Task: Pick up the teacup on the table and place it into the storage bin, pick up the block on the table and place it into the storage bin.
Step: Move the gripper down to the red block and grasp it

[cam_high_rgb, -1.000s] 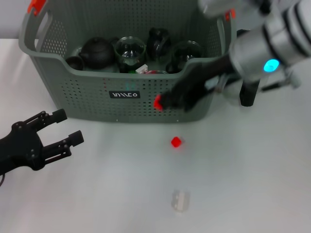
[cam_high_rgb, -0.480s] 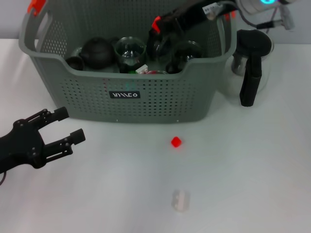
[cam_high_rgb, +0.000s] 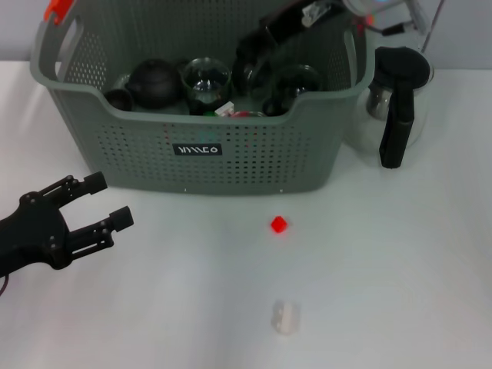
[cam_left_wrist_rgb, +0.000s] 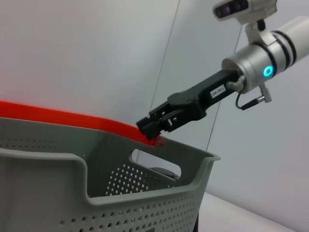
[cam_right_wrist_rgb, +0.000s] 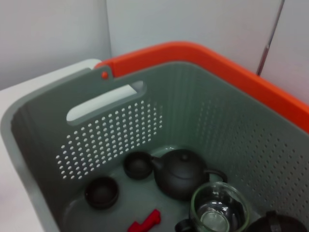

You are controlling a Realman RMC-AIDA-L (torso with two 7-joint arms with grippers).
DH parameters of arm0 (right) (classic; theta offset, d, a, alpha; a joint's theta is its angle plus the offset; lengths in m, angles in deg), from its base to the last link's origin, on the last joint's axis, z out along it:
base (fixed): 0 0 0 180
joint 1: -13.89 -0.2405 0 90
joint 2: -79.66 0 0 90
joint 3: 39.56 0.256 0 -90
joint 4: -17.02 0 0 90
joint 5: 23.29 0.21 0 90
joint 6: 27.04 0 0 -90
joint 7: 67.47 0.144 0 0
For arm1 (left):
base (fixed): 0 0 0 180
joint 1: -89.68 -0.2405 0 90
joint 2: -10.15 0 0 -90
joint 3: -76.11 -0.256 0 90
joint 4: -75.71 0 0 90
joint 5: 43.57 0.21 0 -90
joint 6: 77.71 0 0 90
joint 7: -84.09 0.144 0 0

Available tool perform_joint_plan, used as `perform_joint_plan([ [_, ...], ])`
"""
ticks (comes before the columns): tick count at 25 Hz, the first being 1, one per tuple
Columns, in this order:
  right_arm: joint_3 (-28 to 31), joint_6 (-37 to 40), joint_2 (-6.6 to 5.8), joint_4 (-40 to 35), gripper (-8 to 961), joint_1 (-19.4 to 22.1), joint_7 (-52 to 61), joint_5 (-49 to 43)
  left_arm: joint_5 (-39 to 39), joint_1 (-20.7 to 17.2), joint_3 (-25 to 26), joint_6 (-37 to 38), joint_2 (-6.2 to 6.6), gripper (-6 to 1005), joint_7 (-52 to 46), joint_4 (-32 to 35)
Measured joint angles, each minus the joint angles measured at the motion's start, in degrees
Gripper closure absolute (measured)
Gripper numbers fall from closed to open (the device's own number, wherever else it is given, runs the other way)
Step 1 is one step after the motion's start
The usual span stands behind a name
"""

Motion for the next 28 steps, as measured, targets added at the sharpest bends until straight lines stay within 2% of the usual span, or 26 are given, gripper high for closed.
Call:
perform_joint_plan([
  [4,0.1,6.2,-0.03,-9.2,503,3.1,0.2,0.2,0.0,0.0,0.0,0.0,0.0,175,0.0,0.0],
  [9,0.4,23.3,-0.3,-23.7,349,9.0,-2.9,5.3,0.0,0.0,0.1,0.0,0.0,175,0.0,0.0],
  [12,-0.1,33.3,-0.15,-25.5,256,11.5,-6.3,7.9,0.0,0.0,0.1,0.0,0.06,175,0.1,0.0],
  [16,-2.0,34.6,-0.02,-22.3,253,12.8,-6.8,7.6,0.0,0.2,0.1,0.0,0.08,175,0.1,0.0],
  [19,-5.2,32.7,-0.12,-15.6,253,13.1,-9.9,6.3,0.0,0.3,0.1,0.0,0.05,175,0.0,0.0],
  [21,-6.3,31.7,-0.07,-14.2,255,13.1,-11.4,5.6,0.0,0.3,0.1,0.0,0.04,175,0.0,0.1],
  [28,-18.1,20.8,0.24,-8.6,260,13.5,-22.6,3.2,0.1,0.4,-0.1,0.0,-0.04,175,0.1,0.1],
])
